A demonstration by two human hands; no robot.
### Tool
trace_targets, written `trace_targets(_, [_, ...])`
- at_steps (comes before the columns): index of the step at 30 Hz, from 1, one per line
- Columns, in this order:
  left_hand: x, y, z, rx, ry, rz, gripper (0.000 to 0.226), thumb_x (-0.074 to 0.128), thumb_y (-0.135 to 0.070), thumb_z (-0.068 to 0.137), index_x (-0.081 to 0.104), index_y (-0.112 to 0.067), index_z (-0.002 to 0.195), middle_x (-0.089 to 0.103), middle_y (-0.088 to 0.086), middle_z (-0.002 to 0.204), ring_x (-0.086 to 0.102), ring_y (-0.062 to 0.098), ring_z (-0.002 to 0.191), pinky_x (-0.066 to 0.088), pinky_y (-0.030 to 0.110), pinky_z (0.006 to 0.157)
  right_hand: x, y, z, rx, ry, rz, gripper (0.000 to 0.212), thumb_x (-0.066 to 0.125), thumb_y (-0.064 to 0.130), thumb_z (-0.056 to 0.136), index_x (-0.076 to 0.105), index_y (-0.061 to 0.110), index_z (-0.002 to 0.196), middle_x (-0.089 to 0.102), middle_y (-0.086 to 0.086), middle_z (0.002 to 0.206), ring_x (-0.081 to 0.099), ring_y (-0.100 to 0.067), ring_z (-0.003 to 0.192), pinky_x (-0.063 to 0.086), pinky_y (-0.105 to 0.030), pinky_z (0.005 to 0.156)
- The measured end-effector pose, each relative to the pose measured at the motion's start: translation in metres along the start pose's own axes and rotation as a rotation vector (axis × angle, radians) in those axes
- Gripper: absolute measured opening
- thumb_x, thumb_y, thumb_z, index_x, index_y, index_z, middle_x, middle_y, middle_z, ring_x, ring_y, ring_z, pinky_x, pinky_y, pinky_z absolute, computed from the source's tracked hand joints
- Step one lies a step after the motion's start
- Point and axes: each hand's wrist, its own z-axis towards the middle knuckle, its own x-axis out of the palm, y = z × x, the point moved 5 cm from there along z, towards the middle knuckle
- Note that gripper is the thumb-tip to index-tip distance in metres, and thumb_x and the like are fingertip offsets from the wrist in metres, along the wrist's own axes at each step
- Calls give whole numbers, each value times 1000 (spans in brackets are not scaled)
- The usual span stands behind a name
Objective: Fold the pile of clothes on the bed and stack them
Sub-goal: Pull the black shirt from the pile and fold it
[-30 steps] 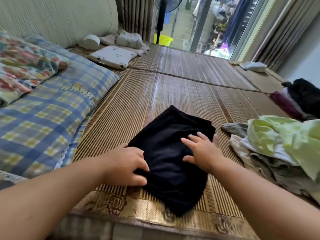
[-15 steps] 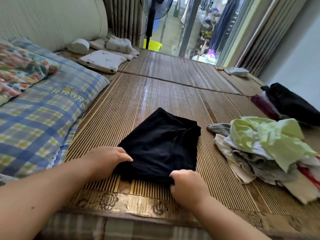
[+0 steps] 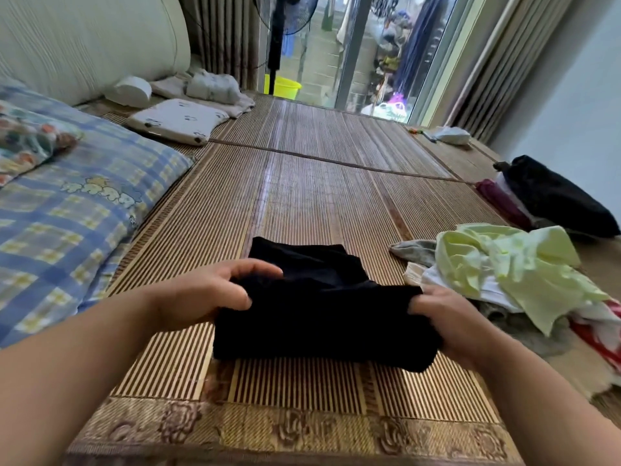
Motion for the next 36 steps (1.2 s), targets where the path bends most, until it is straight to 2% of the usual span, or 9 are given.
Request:
trace_targets(4, [-31, -1, 35, 123, -492, -382, 49, 62, -6, 87, 51, -22, 132, 70, 12, 104, 71, 21, 79, 57, 30, 58, -23, 25, 64, -29, -212, -6, 21, 50, 0, 82, 70, 5, 80, 66, -7, 62, 63, -16, 52, 48, -22, 43])
trace_targets(7, [-47, 3, 59, 178, -622, -590, 61, 52, -10, 96, 29, -37, 145, 65, 13, 121, 71, 20, 95, 58, 29, 63, -39, 31, 122, -25, -408, -119, 18, 55, 17, 93, 66, 6, 101, 71, -16, 98, 69, -26, 82, 56, -35, 68])
trace_targets(11, [-50, 31, 74, -100, -660, 289, 83, 63, -29, 91, 8, -43, 151, 29, 8, 155, 36, 24, 138, 35, 38, 107, -35, 14, 158, 62, -561, -718, 57, 52, 40, 95, 39, 12, 143, 48, -12, 143, 44, -31, 131, 34, -38, 106])
trace_targets(14, [-35, 48, 83, -129, -542, 923, 79, 53, -55, 89, 2, -50, 148, -9, -4, 161, -8, 18, 148, 3, 47, 119, -3, -20, 158, -59, -377, -853, 62, 48, 53, 90, 38, 26, 145, 43, -2, 149, 39, -23, 136, 27, -41, 112])
trace_targets(16, [-23, 63, 91, -176, -406, 1104, 75, 39, -69, 86, -2, -52, 147, -18, -12, 159, -20, 14, 145, -4, 51, 116, 17, -55, 153, 47, -196, -1043, 81, 35, 79, 77, 20, 43, 148, 17, 7, 160, 15, -19, 146, 10, -56, 114])
trace_targets(19, [-16, 77, 91, -272, -373, 1174, 79, 25, -82, 77, -8, -55, 144, -20, -13, 159, -21, 16, 145, -5, 54, 115, 27, -83, 149, 77, -158, -1237, 95, 12, 91, 63, -2, 50, 147, -11, 9, 161, -12, -19, 147, -4, -61, 111])
trace_targets(27, [-61, 77, 62, -477, -453, 1160, 114, 26, -101, 44, -11, -58, 142, -25, -14, 156, -18, 27, 146, -3, 62, 112, 73, -56, 197, -34, -102, -1211, 95, 21, 91, 64, 2, 49, 147, -10, 6, 161, -10, -23, 147, 1, -58, 114])
trace_targets(33, [-118, 62, 32, -580, -862, 1182, 84, 44, -73, 81, 4, -44, 149, -9, -1, 161, -9, 27, 147, 9, 64, 111, 145, -27, 262, -29, -62, -1248, 85, 26, 82, 80, 1, 42, 151, -14, -2, 161, -16, -32, 146, -8, -66, 108])
trace_targets(36, [-124, 65, 30, -533, -904, 1213, 58, 35, -53, 96, 14, -43, 149, 0, -2, 162, -5, 24, 148, 7, 63, 112, 159, -20, 274, 0, -53, -1242, 83, 27, 79, 84, 0, 39, 152, -16, -5, 161, -19, -35, 145, -9, -67, 108])
